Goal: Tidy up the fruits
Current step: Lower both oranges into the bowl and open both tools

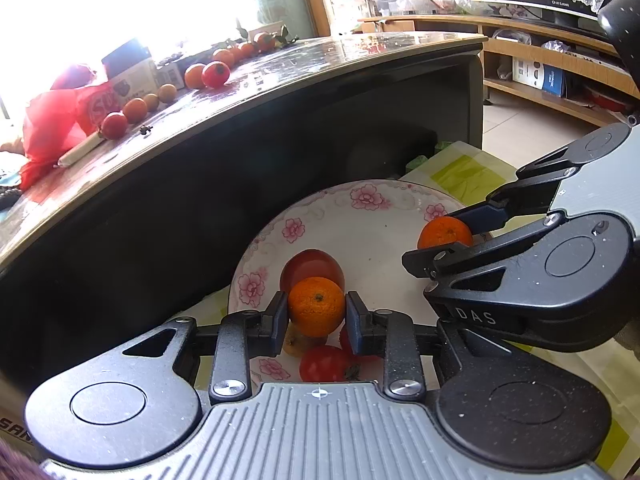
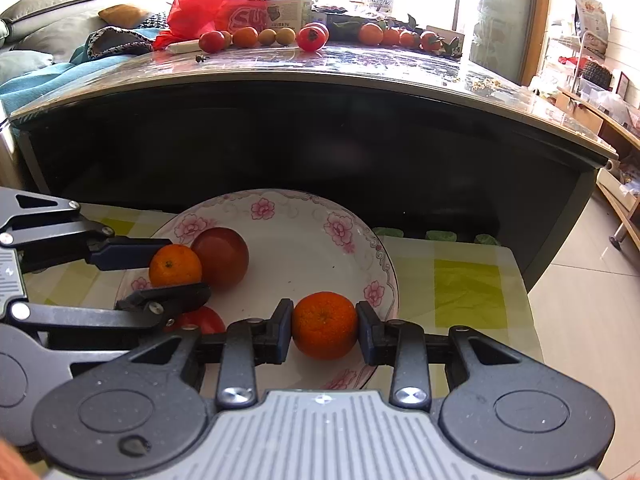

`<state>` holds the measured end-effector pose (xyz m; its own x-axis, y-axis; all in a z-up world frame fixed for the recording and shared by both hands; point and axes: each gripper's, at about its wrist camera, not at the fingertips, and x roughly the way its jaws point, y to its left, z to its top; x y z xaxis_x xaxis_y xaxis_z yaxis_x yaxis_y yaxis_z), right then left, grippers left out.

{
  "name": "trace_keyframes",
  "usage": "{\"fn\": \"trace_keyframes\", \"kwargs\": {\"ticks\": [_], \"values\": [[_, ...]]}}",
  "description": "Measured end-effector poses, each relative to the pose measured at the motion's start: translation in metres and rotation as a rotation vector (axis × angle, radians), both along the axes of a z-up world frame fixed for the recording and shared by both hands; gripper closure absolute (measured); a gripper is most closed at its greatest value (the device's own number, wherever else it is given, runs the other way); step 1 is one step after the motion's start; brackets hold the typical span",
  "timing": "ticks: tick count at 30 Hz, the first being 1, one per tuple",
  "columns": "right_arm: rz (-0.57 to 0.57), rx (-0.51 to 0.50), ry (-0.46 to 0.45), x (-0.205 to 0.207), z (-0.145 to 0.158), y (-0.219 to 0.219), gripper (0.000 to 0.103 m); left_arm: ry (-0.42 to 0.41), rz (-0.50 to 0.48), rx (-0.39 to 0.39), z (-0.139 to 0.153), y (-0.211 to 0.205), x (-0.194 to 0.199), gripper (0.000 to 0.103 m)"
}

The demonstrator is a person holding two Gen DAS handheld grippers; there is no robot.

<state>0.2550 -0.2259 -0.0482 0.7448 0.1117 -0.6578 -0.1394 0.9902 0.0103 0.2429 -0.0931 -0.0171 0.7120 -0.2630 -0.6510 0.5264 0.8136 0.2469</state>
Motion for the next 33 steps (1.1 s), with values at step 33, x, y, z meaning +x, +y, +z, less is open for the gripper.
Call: {"fn": "trace_keyframes", "kwargs": {"ticks": [33], "values": [[-0.016, -0.003, -0.063, -0.017, 0.037, -0.001, 0.059, -0.054, 0.012, 0.008, 0.03, 0.003, -0.013, 0.05]]}}
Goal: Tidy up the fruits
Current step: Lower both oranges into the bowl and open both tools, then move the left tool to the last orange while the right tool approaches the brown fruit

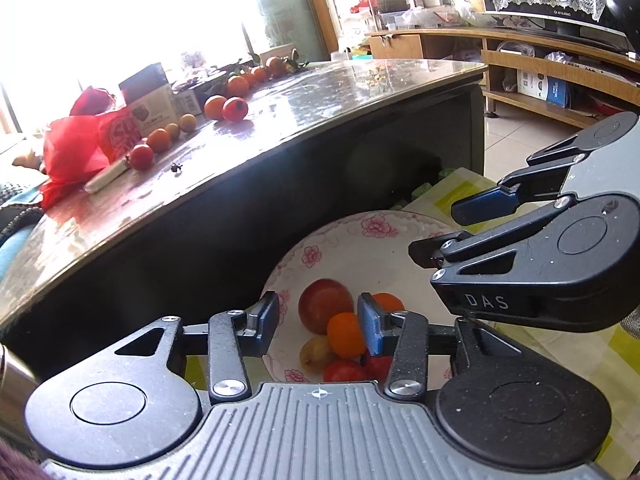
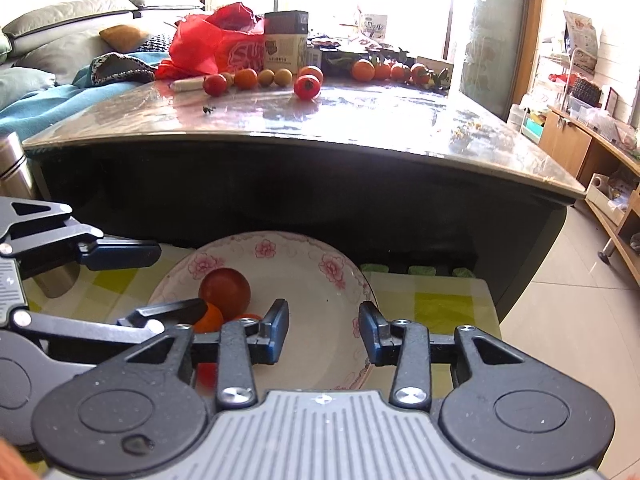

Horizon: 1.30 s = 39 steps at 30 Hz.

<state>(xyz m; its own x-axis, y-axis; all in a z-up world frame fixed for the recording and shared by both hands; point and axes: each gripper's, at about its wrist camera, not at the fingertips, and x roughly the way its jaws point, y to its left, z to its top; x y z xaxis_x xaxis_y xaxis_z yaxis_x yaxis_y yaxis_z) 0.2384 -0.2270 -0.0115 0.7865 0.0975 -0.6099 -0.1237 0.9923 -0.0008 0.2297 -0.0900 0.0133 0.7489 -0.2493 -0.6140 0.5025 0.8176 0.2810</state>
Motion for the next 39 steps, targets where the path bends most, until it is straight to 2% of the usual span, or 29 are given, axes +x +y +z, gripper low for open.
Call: {"fn": "trace_keyframes", "kwargs": {"ticks": [13, 21, 26, 29, 33, 39], "values": [[0.009, 0.0, -0.033, -0.049, 0.029, 0.002, 0.059, -0.022, -0.009, -0.02, 0.025, 0.007, -0.036, 0.045], [0.027, 0.005, -0.012, -0.092, 0.03, 0.006, 0.059, -0.007, -0.013, -0.039, 0.028, 0.02, -0.066, 0.038], [0.065, 0.002, 0.025, -0.117, 0.013, 0.013, 0.058, 0.036, -0.01, -0.043, 0.018, 0.038, -0.089, 0.035], [0.104, -0.038, 0.063, -0.123, -0.004, 0.023, 0.058, 0.077, -0.005, -0.041, 0.006, 0.047, -0.1, 0.034], [0.154, -0.068, 0.103, -0.122, -0.023, 0.033, 0.058, 0.132, -0.002, -0.065, -0.013, 0.056, -0.108, 0.033], [0.18, -0.076, 0.131, -0.106, -0.044, 0.041, 0.058, 0.194, 0.001, -0.085, -0.033, 0.061, -0.099, 0.033]]}}
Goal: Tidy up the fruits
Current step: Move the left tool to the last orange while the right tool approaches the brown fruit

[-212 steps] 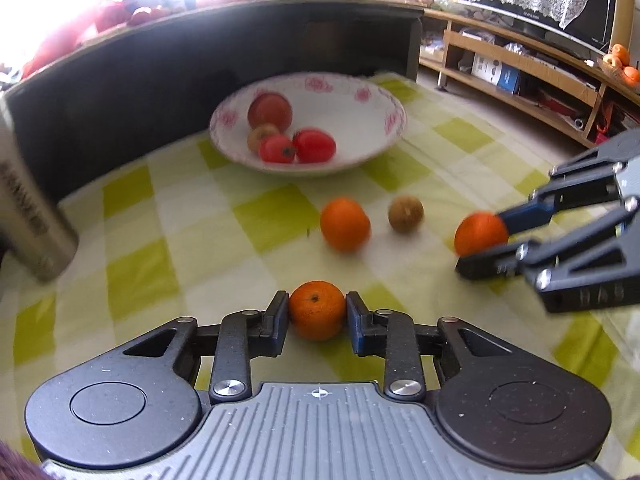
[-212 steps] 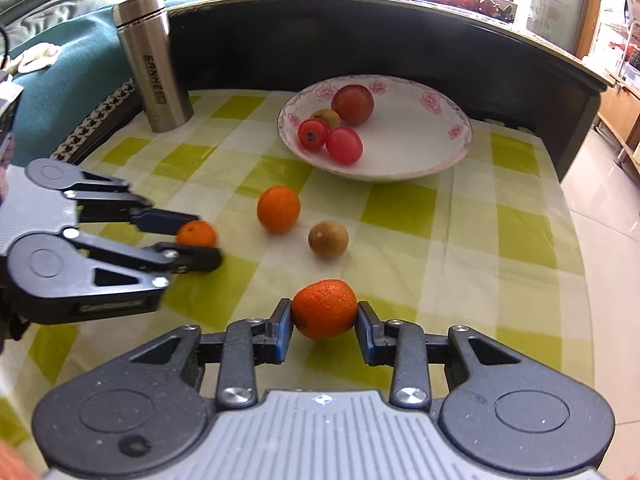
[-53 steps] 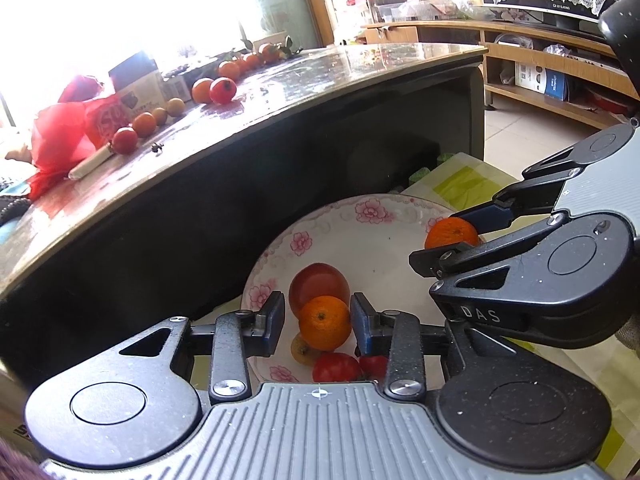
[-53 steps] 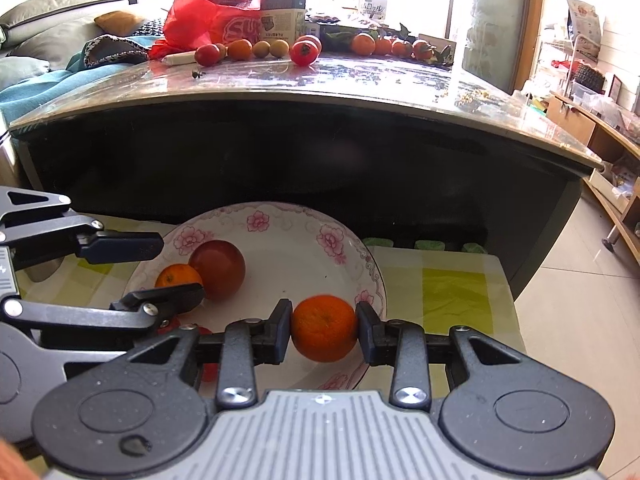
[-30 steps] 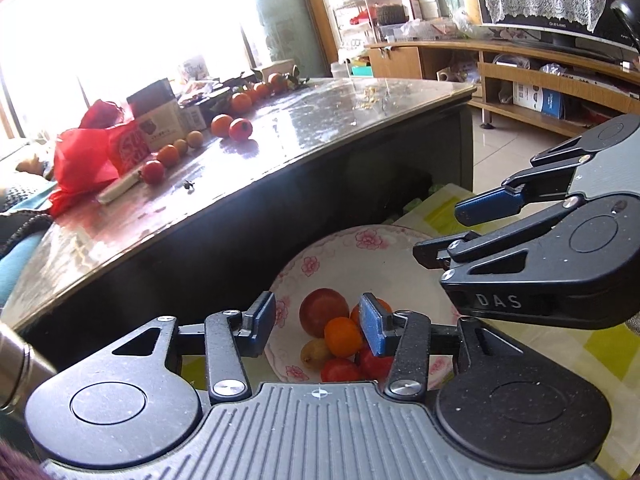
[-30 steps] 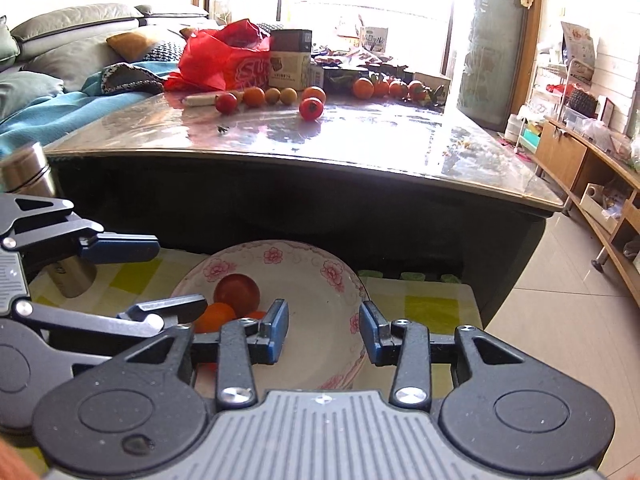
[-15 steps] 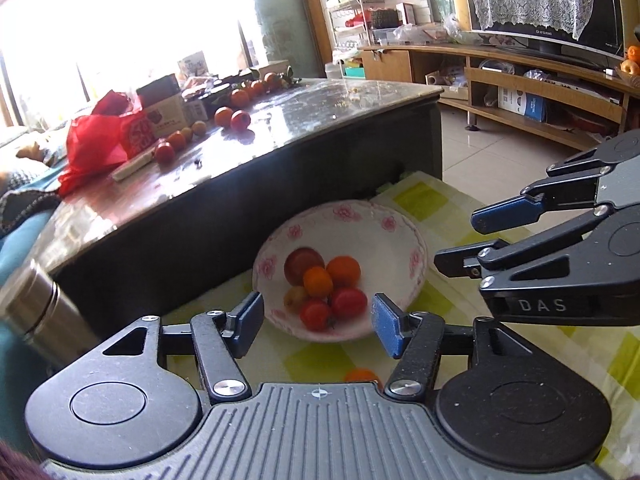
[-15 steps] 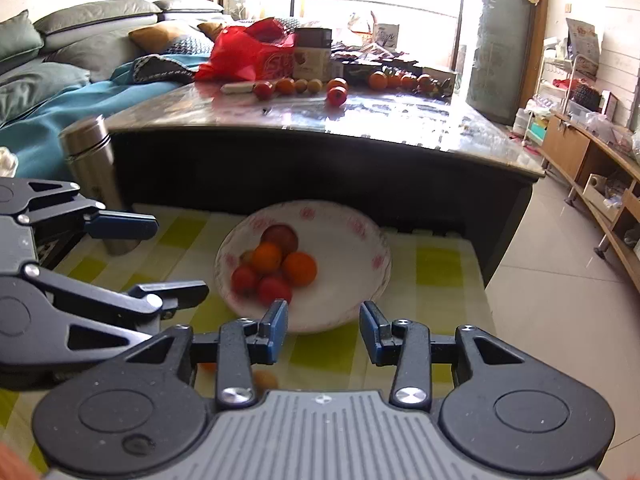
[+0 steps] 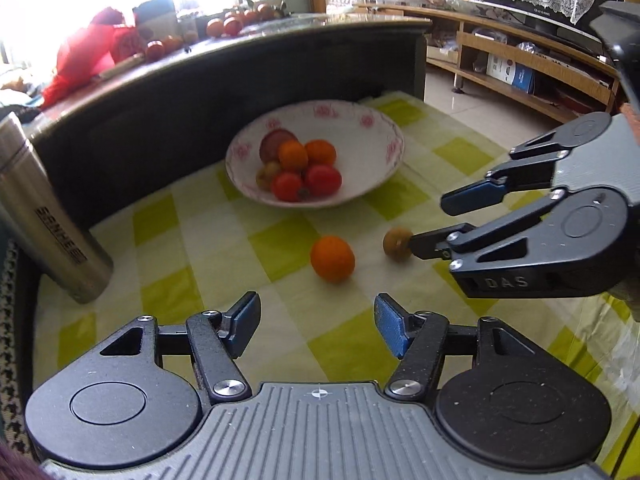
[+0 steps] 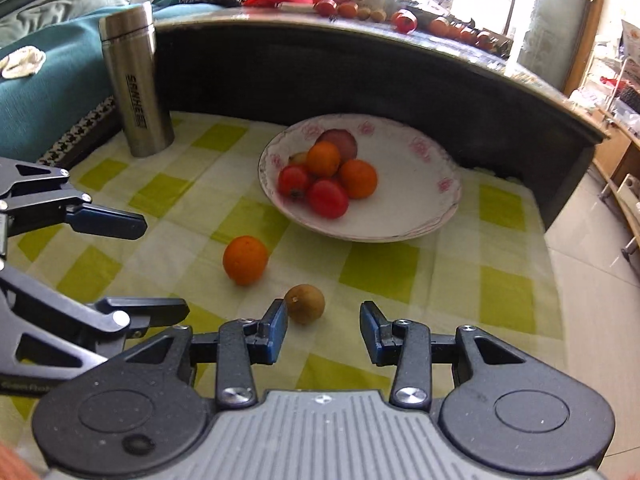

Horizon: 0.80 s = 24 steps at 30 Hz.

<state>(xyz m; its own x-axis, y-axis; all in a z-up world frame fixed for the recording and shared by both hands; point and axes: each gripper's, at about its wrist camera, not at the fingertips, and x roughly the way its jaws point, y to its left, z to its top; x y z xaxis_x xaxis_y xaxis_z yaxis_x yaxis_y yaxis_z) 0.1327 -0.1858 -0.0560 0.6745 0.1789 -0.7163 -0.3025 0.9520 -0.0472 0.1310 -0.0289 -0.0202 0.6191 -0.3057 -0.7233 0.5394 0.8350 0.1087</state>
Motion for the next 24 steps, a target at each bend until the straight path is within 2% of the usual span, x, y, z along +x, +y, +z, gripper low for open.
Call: {"fn": "trace_keyframes", "kwargs": {"ticks": [8, 12, 15, 24], "values": [[0.02, -0.007, 0.007, 0.018, -0.021, 0.008, 0.059, 0.021, -0.003, -0.058, -0.007, 0.006, 0.005, 0.033], [0.021, 0.005, 0.012, 0.016, -0.019, 0.004, 0.072, 0.005, -0.02, -0.051, -0.014, 0.001, 0.008, 0.034], [0.01, 0.009, 0.027, 0.014, -0.017, -0.002, 0.072, -0.001, -0.027, -0.035, -0.02, -0.004, 0.012, 0.04], [-0.045, 0.063, 0.054, 0.001, -0.012, -0.031, 0.072, -0.016, 0.018, -0.045, -0.026, -0.029, 0.034, 0.045]]}}
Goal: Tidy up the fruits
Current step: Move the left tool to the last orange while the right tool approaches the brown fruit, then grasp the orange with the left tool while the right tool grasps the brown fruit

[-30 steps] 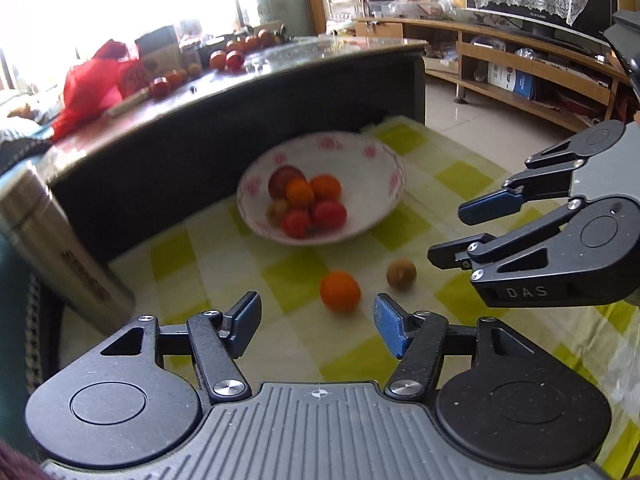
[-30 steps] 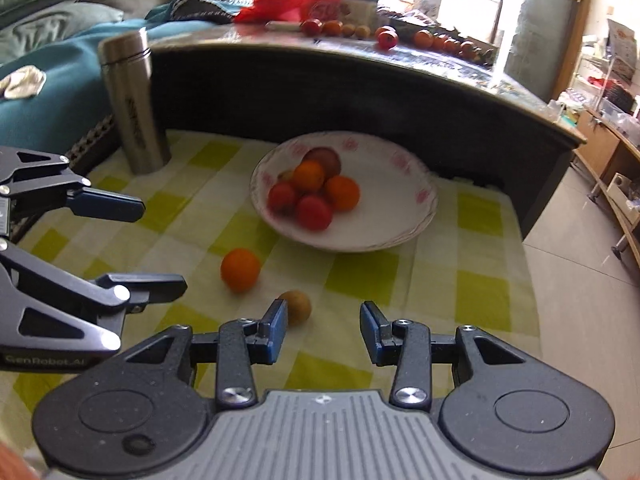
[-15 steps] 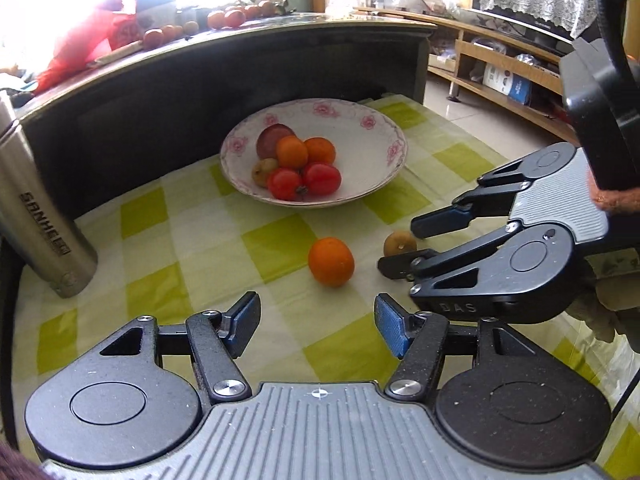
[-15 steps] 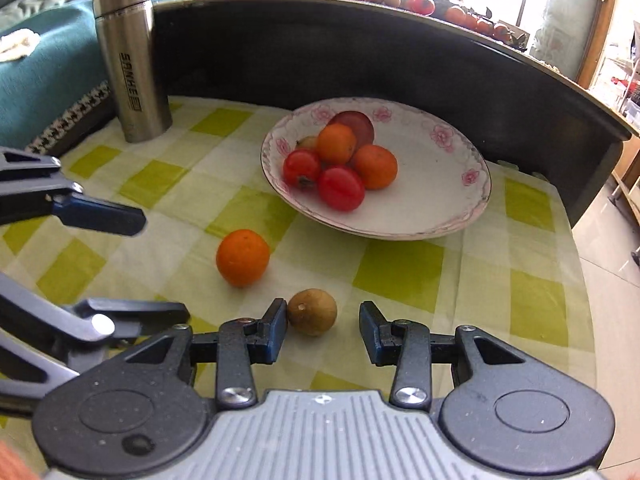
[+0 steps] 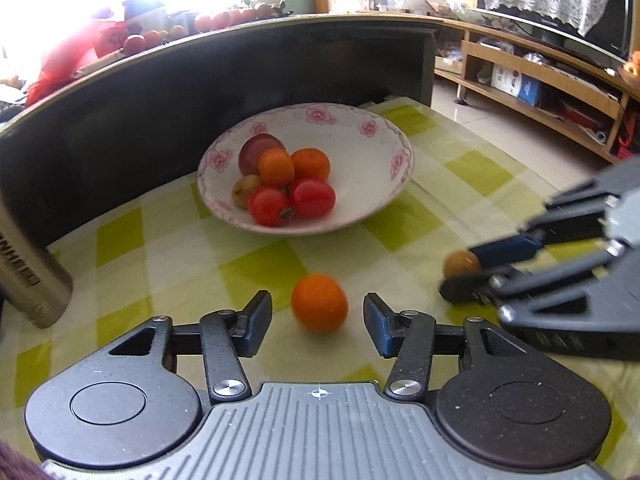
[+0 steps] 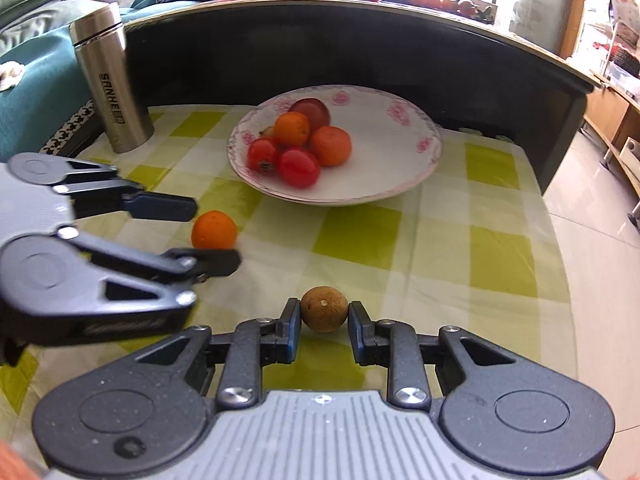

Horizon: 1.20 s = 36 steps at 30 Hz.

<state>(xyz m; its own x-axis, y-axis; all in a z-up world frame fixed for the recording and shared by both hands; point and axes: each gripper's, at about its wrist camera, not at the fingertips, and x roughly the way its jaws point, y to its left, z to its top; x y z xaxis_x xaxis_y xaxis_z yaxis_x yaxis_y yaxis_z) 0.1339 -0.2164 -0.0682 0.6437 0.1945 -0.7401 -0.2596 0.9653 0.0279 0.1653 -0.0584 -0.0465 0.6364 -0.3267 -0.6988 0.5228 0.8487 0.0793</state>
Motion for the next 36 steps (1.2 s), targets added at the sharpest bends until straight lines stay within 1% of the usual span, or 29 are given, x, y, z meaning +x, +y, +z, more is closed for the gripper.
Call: {"fn": "trace_keyframes", "kwargs": {"ticks": [1, 3, 4, 5, 10, 12, 17, 20, 22, 24, 26, 28, 31, 34, 36], "values": [[-0.003, 0.004, -0.001, 0.0, 0.001, -0.002, 0.072, 0.004, 0.004, 0.002, -0.002, -0.004, 0.003, 0.047], [-0.01, 0.011, 0.001, -0.001, 0.001, -0.007, 0.072, 0.013, 0.008, 0.013, -0.005, -0.01, 0.006, 0.056], [-0.013, 0.014, 0.003, -0.001, 0.001, -0.009, 0.072, 0.01, 0.009, 0.016, -0.006, -0.011, 0.006, 0.058], [-0.018, 0.018, 0.005, -0.001, 0.002, -0.011, 0.072, 0.011, 0.011, 0.017, -0.006, -0.011, 0.005, 0.064], [-0.017, 0.016, 0.011, -0.008, 0.003, -0.011, 0.072, 0.035, 0.014, 0.034, -0.002, -0.006, -0.007, 0.065], [-0.01, 0.01, 0.011, -0.015, 0.005, -0.009, 0.072, 0.045, 0.013, 0.027, 0.002, -0.002, -0.016, 0.065], [0.007, -0.017, 0.023, -0.045, 0.007, 0.001, 0.072, 0.048, -0.033, 0.062, 0.013, 0.014, -0.057, 0.064], [0.015, -0.028, 0.032, -0.063, 0.006, 0.009, 0.072, 0.053, -0.037, 0.06, 0.015, 0.027, -0.082, 0.064], [0.008, -0.034, 0.037, -0.075, 0.003, 0.014, 0.072, 0.056, -0.03, 0.056, 0.011, 0.035, -0.095, 0.064], [0.022, -0.066, 0.033, -0.086, -0.002, 0.022, 0.072, 0.082, -0.012, 0.034, 0.005, 0.04, -0.101, 0.064], [0.023, -0.093, 0.007, -0.093, -0.005, 0.028, 0.072, 0.093, -0.012, 0.028, -0.001, 0.043, -0.104, 0.064], [0.011, -0.079, -0.002, -0.096, -0.007, 0.029, 0.072, 0.088, -0.027, 0.032, -0.004, 0.043, -0.107, 0.063], [-0.016, -0.049, -0.007, -0.097, -0.008, 0.026, 0.071, 0.087, -0.037, 0.006, -0.007, 0.044, -0.108, 0.057], [-0.012, -0.053, -0.016, -0.097, -0.009, 0.026, 0.07, 0.08, -0.044, 0.0, -0.009, 0.048, -0.112, 0.055], [-0.012, -0.055, -0.021, -0.097, -0.009, 0.026, 0.069, 0.075, -0.038, 0.006, -0.009, 0.048, -0.114, 0.052]]}}
